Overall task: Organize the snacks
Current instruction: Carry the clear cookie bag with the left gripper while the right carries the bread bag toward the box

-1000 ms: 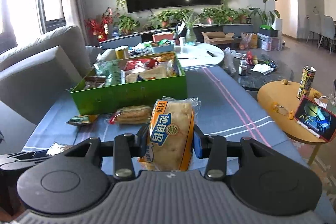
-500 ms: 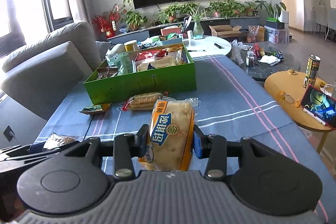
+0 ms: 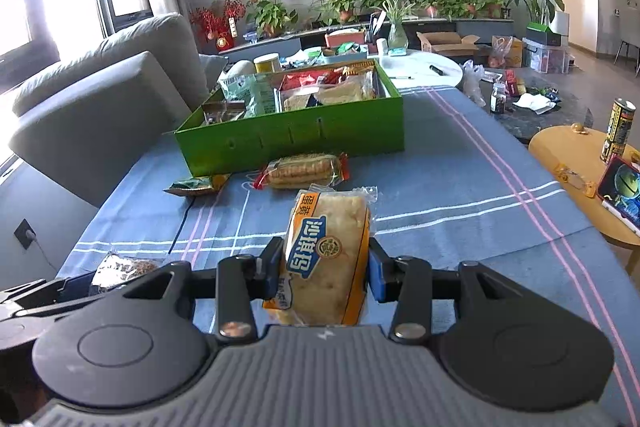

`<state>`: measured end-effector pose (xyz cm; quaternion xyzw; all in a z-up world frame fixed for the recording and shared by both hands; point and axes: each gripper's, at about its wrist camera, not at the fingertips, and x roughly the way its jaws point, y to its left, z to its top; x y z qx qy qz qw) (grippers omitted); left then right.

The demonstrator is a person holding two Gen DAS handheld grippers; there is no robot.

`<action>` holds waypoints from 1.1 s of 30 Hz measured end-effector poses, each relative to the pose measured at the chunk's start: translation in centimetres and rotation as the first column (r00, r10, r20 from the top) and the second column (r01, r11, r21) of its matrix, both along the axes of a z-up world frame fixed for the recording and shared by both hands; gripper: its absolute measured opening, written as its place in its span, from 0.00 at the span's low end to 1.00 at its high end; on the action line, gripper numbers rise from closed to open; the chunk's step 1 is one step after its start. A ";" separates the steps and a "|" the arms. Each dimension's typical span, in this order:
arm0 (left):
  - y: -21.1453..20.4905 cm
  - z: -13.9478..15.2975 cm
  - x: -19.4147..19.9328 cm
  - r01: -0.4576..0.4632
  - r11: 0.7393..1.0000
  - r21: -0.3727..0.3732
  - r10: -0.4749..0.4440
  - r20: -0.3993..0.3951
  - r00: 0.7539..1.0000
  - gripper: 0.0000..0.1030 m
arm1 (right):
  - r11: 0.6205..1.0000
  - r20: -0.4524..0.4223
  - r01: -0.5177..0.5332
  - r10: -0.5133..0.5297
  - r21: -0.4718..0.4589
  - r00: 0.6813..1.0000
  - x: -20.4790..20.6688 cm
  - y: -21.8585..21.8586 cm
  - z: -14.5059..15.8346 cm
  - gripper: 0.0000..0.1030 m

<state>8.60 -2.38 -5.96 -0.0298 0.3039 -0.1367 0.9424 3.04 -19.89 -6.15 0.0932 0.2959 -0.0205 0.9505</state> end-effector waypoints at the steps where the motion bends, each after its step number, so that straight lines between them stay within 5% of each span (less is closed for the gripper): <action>1: 0.0 -0.1 0.1 -0.001 1.000 -0.001 0.001 -0.002 1.000 0.52 | 1.000 -0.004 -0.004 0.004 -0.006 1.000 0.2 0.0 -0.1 0.86; 11: -0.4 -0.1 0.9 0.004 1.000 0.003 -0.004 -0.005 1.000 0.52 | 0.996 0.008 -0.005 0.005 -0.090 1.000 1.1 0.5 -0.3 0.86; 33: 0.2 0.3 3.9 -0.040 0.999 -0.016 0.040 -0.004 0.999 0.52 | 0.998 -0.014 -0.002 0.001 -0.064 1.000 3.3 0.2 -0.1 0.86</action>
